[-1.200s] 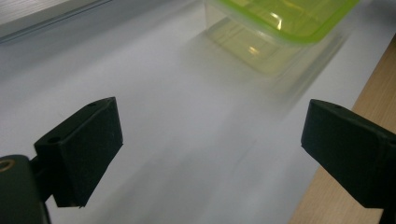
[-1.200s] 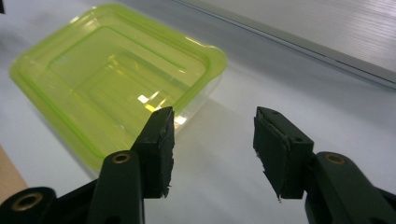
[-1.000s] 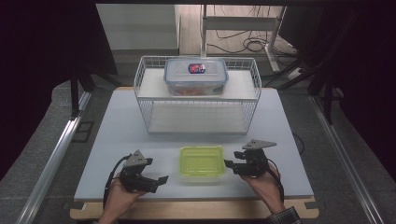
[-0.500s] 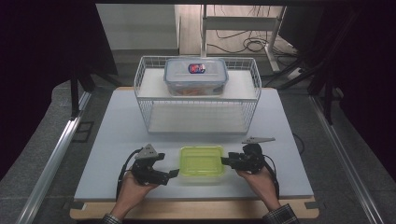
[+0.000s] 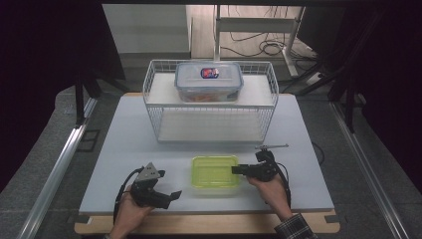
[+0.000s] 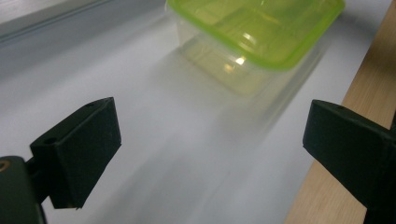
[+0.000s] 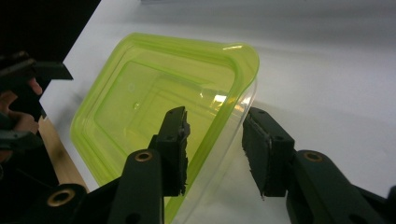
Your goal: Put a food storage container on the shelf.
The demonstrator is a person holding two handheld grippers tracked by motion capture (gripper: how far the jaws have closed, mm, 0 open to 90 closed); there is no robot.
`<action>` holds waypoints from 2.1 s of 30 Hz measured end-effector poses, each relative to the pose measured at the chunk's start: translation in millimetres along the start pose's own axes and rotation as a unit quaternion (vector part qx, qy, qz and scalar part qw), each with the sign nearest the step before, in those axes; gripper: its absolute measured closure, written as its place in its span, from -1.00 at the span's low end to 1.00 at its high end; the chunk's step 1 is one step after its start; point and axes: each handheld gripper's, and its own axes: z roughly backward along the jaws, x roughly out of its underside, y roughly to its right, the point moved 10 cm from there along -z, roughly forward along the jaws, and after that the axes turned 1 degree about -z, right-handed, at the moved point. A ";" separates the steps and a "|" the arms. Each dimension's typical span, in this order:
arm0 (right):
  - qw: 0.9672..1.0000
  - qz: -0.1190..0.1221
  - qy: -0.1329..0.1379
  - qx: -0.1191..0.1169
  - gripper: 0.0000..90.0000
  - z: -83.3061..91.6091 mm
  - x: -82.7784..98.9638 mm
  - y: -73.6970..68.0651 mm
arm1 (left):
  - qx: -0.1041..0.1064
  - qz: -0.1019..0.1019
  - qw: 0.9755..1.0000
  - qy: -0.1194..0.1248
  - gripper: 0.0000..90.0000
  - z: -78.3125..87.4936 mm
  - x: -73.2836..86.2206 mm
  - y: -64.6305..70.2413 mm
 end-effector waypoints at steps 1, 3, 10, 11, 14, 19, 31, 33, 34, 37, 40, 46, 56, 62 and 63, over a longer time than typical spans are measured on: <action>1.000 -0.007 0.000 -0.004 0.38 -0.7 -0.3 -0.1 | 0.001 -0.001 1.000 -0.002 -0.91 0.9 1.9 0.7; 1.000 -0.021 0.000 -0.013 0.44 -1.4 -1.3 0.3 | -0.001 -0.001 1.000 -0.003 -0.91 2.0 3.8 1.6; 0.996 -0.079 -0.002 -0.052 0.65 -2.1 -3.1 3.7 | -0.003 0.001 1.000 -0.002 -0.92 6.7 7.8 1.9; 0.994 -0.087 -0.002 -0.061 0.69 -2.0 -3.6 2.5 | -0.003 0.003 1.000 -0.001 -0.92 7.6 8.6 1.6; 0.994 -0.087 -0.007 -0.073 0.77 -2.4 -4.9 -2.4 | -0.005 0.008 1.000 0.001 -0.92 11.0 11.0 -0.4; 0.995 -0.072 -0.010 -0.070 0.78 -3.9 -5.8 -9.3 | -0.009 0.018 1.000 0.006 -0.91 16.2 14.4 -3.7; 0.995 -0.063 0.024 -0.078 0.79 12.5 -18.2 -15.5 | -0.015 0.031 0.999 0.012 -0.93 17.2 18.0 -10.7; 0.995 -0.060 0.032 -0.077 0.79 16.2 -21.8 -16.5 | -0.014 0.036 0.999 0.016 -0.93 16.8 18.1 -11.3; 0.995 -0.057 0.038 -0.076 0.78 20.1 -25.4 -17.5 | -0.014 0.038 0.999 0.017 -0.94 16.4 18.1 -11.4; 0.995 -0.054 0.043 -0.074 0.79 24.0 -29.0 -19.1 | -0.014 0.034 0.999 0.015 -0.94 15.7 18.9 -11.2; 0.995 -0.044 0.053 -0.072 0.79 33.2 -37.2 -23.2 | -0.015 0.031 0.999 0.015 -0.94 15.1 18.9 -10.5; 0.994 -0.036 0.068 -0.071 0.79 46.0 -49.7 -28.5 | -0.016 0.027 0.999 0.019 -0.94 15.5 17.7 -10.2; 0.992 -0.023 0.094 -0.076 0.79 70.0 -78.3 -45.0 | -0.015 0.026 0.999 0.020 -0.94 14.9 17.6 -10.0; 0.991 -0.011 0.111 -0.075 0.79 81.9 -97.2 -54.0 | -0.016 0.024 0.999 0.018 -0.94 14.8 18.0 -10.3; 0.991 -0.011 0.113 -0.074 0.79 84.0 -100.3 -55.3 | -0.016 0.024 0.999 0.018 -0.94 14.7 17.9 -10.2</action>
